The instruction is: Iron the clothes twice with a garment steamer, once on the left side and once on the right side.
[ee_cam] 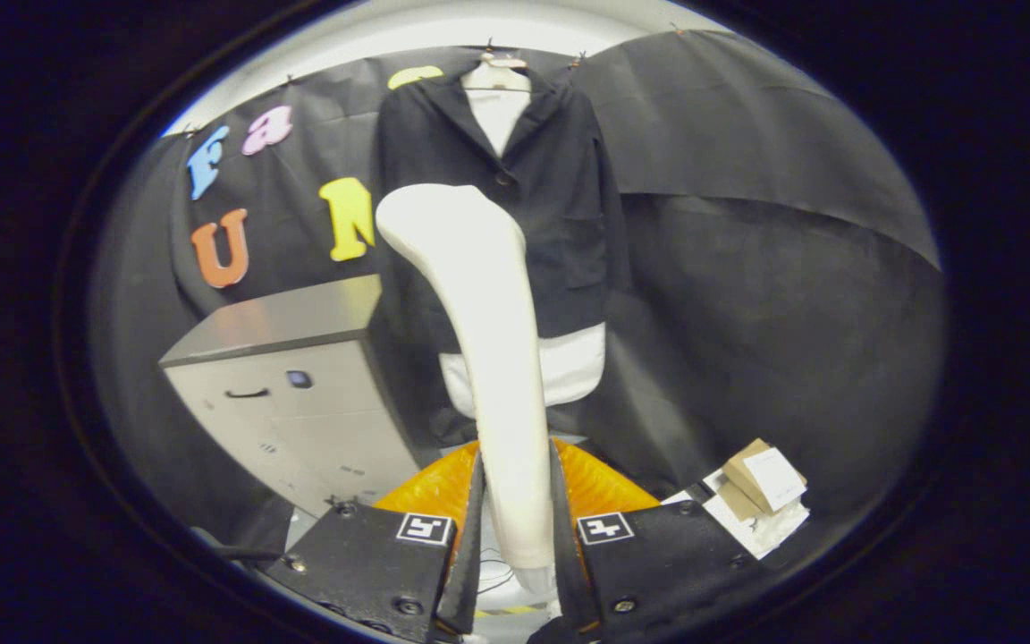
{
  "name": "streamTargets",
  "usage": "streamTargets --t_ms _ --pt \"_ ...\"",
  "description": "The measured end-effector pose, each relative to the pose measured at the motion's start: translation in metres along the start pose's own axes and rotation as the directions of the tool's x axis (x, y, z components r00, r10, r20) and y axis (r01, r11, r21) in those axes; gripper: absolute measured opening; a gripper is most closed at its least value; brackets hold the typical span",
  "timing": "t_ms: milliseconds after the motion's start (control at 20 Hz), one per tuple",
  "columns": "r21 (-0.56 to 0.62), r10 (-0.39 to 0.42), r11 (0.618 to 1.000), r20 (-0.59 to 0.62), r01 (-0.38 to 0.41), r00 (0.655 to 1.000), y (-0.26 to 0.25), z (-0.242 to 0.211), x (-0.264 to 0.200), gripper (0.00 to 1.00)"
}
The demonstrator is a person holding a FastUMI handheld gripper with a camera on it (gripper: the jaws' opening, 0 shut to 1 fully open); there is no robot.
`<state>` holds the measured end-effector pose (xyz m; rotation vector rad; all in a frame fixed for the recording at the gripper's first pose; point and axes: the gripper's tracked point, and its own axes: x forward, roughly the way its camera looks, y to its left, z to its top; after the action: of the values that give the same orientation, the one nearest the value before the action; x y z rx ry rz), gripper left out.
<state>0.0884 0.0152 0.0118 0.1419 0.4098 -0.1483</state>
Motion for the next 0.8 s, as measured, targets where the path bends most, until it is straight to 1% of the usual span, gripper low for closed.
streamTargets --t_ms 200,300,450,600,800 --pt "-0.055 0.080 0.995 -0.005 -0.080 0.997 0.043 -0.034 -0.056 0.38" --pt "-0.085 0.102 0.991 -0.024 -0.104 0.995 0.052 -0.052 -0.075 0.38" --pt "-0.085 0.107 0.990 -0.059 -0.112 0.993 0.058 -0.080 -0.100 0.38" --pt "-0.096 0.123 0.987 -0.086 -0.131 0.989 0.059 -0.097 -0.114 0.38" --pt "-0.096 0.111 0.988 -0.093 -0.119 0.990 0.052 -0.101 -0.120 0.38"
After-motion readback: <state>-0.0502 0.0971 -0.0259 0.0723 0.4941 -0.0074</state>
